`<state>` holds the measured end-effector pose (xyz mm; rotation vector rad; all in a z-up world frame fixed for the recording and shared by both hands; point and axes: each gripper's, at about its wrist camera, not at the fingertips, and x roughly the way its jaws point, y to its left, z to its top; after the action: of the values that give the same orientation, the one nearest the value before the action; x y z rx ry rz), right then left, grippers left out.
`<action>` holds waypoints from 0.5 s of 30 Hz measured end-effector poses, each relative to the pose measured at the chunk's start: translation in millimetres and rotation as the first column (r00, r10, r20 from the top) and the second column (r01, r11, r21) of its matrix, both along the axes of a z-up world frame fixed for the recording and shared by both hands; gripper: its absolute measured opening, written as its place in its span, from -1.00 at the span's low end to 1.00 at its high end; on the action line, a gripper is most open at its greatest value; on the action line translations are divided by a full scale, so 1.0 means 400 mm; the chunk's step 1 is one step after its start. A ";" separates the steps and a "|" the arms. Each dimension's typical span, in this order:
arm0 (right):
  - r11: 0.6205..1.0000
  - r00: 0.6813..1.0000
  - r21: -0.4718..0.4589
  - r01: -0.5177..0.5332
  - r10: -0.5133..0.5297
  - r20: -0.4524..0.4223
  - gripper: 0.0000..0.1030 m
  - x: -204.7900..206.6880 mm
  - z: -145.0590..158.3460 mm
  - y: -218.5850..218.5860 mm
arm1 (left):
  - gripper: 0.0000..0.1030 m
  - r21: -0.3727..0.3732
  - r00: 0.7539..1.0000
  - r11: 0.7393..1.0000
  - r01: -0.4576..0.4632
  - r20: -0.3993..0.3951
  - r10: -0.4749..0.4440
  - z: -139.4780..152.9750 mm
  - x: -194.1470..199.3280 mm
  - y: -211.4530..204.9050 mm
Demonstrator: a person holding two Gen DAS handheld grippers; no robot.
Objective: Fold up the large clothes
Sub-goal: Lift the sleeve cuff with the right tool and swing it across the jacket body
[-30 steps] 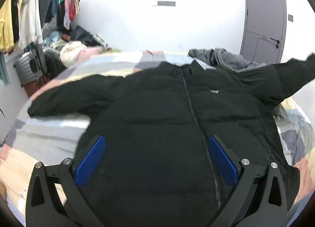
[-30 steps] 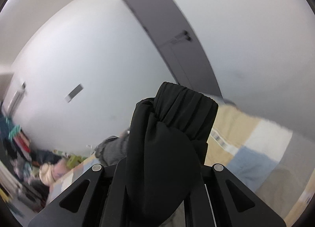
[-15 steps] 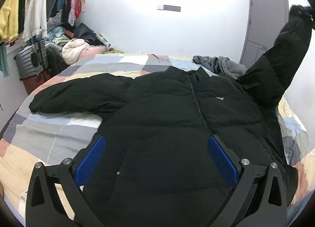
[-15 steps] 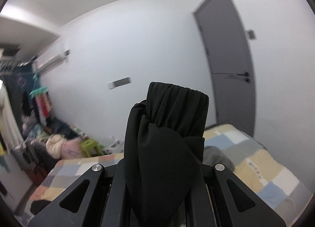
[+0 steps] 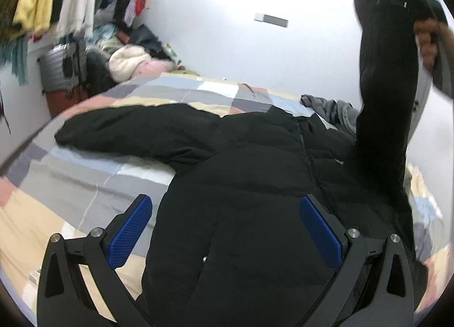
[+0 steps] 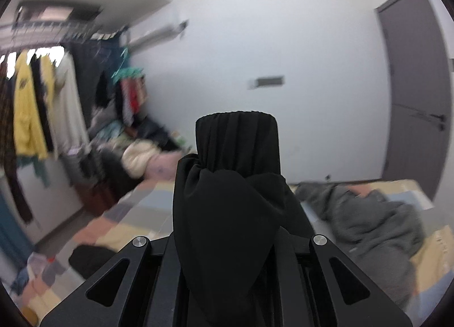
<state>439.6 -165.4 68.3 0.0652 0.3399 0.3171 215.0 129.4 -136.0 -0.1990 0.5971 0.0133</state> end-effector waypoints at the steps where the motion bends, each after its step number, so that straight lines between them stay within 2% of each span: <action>1: 0.999 1.000 -0.023 -0.022 0.022 -0.014 -0.80 0.017 -0.025 0.042 | 1.00 -0.005 1.000 1.000 -0.006 -0.005 0.006 -0.003 0.005 0.007; 7: 0.982 0.979 -0.105 -0.155 0.139 -0.151 -0.79 0.086 -0.235 0.224 | 1.00 0.035 1.000 0.999 0.002 -0.020 -0.001 -0.023 0.027 0.017; 12: 0.965 0.945 -0.080 -0.252 0.227 -0.236 -0.79 0.123 -0.373 0.295 | 1.00 0.039 0.999 0.999 -0.005 -0.042 0.007 -0.052 0.048 0.047; 15: 0.953 0.918 -0.080 -0.294 0.258 -0.301 -0.79 0.151 -0.460 0.343 | 1.00 0.011 0.998 1.000 -0.016 -0.053 0.016 -0.068 0.065 0.070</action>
<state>500.2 -28.2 -115.7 -0.0613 0.6611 0.5690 240.9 157.4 -163.3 -0.1938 0.6482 0.0372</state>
